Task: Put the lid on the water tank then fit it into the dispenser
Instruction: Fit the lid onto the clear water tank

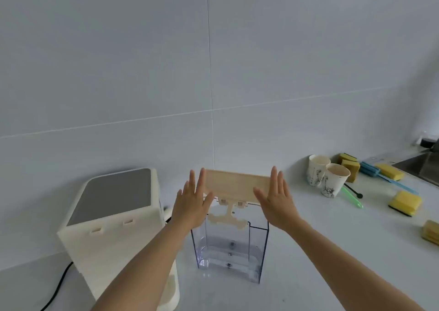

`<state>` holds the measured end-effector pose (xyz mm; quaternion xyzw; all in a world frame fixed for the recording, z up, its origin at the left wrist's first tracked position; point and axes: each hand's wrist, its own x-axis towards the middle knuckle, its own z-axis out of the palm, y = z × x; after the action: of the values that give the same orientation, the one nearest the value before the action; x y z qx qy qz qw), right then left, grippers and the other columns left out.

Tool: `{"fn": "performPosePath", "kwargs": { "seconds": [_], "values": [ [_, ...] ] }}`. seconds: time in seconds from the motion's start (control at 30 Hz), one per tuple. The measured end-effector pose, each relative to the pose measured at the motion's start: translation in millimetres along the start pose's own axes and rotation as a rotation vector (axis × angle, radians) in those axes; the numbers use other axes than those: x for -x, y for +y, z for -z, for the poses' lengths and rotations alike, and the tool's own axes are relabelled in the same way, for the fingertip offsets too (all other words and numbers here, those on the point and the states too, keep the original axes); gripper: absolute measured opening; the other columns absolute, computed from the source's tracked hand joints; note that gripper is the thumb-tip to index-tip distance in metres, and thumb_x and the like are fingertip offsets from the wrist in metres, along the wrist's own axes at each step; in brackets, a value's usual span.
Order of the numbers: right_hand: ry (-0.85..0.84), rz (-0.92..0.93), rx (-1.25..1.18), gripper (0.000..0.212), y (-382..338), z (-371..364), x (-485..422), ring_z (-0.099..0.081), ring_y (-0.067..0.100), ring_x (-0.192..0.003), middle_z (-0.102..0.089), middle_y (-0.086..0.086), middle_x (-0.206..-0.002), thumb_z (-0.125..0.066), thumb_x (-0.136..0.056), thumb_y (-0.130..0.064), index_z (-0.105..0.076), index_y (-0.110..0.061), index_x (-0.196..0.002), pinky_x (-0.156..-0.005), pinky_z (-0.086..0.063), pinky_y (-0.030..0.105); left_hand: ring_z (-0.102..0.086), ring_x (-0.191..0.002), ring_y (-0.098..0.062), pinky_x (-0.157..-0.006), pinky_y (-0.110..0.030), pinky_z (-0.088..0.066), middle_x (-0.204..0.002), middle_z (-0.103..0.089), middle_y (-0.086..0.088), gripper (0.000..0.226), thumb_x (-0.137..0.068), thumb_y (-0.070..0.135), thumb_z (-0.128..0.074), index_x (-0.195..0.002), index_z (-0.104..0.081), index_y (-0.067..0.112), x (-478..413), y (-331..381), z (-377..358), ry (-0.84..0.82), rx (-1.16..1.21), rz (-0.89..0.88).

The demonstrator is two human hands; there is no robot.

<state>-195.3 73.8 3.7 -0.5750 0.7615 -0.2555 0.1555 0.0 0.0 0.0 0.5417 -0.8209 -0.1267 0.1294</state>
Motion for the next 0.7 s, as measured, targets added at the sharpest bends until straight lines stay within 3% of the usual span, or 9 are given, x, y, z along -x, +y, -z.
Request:
{"fn": "performPosePath", "kwargs": {
  "seconds": [0.07, 0.1, 0.2, 0.27, 0.37, 0.47, 0.6, 0.7],
  "values": [
    [0.017, -0.09, -0.2, 0.075, -2.2, 3.7, -3.7, 0.015, 0.022, -0.144, 0.019, 0.006, -0.156, -0.026, -0.093, -0.044, 0.021, -0.012, -0.141, -0.117, 0.002, 0.036, -0.039, -0.134, -0.035, -0.101, -0.043, -0.037, -0.159, 0.007, -0.01, 0.065, -0.095, 0.046, -0.019, -0.145, 0.019, 0.027, -10.3, 0.5, 3.3, 0.017, 0.182, 0.1],
    [0.013, -0.126, -0.295, 0.074, -3.7, 5.3, -5.8, 0.012, 0.023, -0.144, 0.016, 0.007, -0.156, -0.029, -0.093, -0.039, 0.019, -0.009, -0.142, -0.118, 0.001, 0.036, -0.041, -0.132, -0.034, -0.098, -0.042, -0.038, -0.16, 0.003, -0.009, 0.065, -0.095, 0.046, -0.019, -0.144, 0.019, 0.028, -15.2, 2.1, 5.4, 0.007, 0.3, 0.169],
    [-0.034, -0.192, -0.569, 0.079, -5.6, 8.3, -8.8, 0.0, 0.025, -0.145, 0.01, 0.008, -0.157, -0.036, -0.092, -0.039, 0.019, -0.012, -0.142, -0.118, -0.006, 0.039, -0.027, -0.141, -0.032, -0.111, -0.041, -0.023, -0.158, -0.014, -0.009, 0.066, -0.094, 0.049, -0.017, -0.146, 0.014, 0.024, -31.4, 1.1, 9.7, -0.112, 0.551, 0.329],
    [-0.079, -0.244, -0.66, 0.083, -2.6, 9.4, -11.5, -0.007, 0.025, -0.145, 0.004, 0.007, -0.158, -0.039, -0.091, -0.041, 0.021, -0.014, -0.142, -0.116, -0.011, 0.039, -0.032, -0.138, -0.032, -0.111, -0.042, -0.025, -0.154, -0.025, -0.012, 0.066, -0.093, 0.052, -0.015, -0.149, -0.005, 0.018, -40.3, -1.3, 13.4, -0.192, 0.586, 0.36],
    [-0.131, -0.325, -0.747, 0.086, 0.7, 8.2, -15.8, -0.013, 0.027, -0.143, -0.006, 0.007, -0.157, -0.041, -0.089, -0.045, 0.02, -0.016, -0.143, -0.115, -0.014, 0.041, -0.053, -0.104, -0.027, -0.083, -0.033, -0.037, -0.12, -0.052, -0.011, 0.064, -0.093, 0.053, -0.017, -0.133, -0.042, 0.009, -52.2, -2.0, 14.9, -0.239, 0.643, 0.378],
    [-0.185, -0.363, -0.794, 0.088, 3.7, 4.1, -21.2, -0.014, 0.028, -0.143, -0.007, 0.007, -0.158, -0.042, -0.085, -0.053, 0.011, -0.017, -0.145, -0.117, -0.015, 0.046, -0.056, -0.08, -0.02, -0.082, -0.032, -0.037, -0.105, -0.057, -0.008, 0.059, -0.091, 0.054, -0.022, -0.118, -0.051, 0.012, -59.5, -0.3, 16.9, -0.266, 0.721, 0.399],
    [-0.204, -0.363, -0.809, 0.064, 2.6, 3.2, -26.0, -0.026, 0.027, -0.137, -0.028, 0.007, -0.149, -0.036, -0.088, -0.051, -0.022, -0.016, -0.14, -0.11, -0.021, 0.042, -0.059, -0.088, -0.023, -0.084, -0.033, -0.039, -0.109, -0.061, -0.009, 0.05, -0.09, 0.056, -0.025, -0.107, -0.051, 0.017, -65.2, -3.3, 17.6, -0.285, 0.767, 0.395],
    [-0.202, -0.367, -0.839, 0.052, -1.7, 3.6, -28.3, -0.029, 0.026, -0.135, -0.035, 0.005, -0.144, -0.034, -0.089, -0.049, -0.033, -0.02, -0.132, -0.11, -0.021, 0.044, -0.059, -0.091, -0.024, -0.085, -0.034, -0.04, -0.108, -0.061, -0.009, 0.048, -0.091, 0.056, -0.026, -0.102, -0.053, 0.017, -64.1, -4.8, 19.2, -0.28, 0.788, 0.385]
  ]
}}
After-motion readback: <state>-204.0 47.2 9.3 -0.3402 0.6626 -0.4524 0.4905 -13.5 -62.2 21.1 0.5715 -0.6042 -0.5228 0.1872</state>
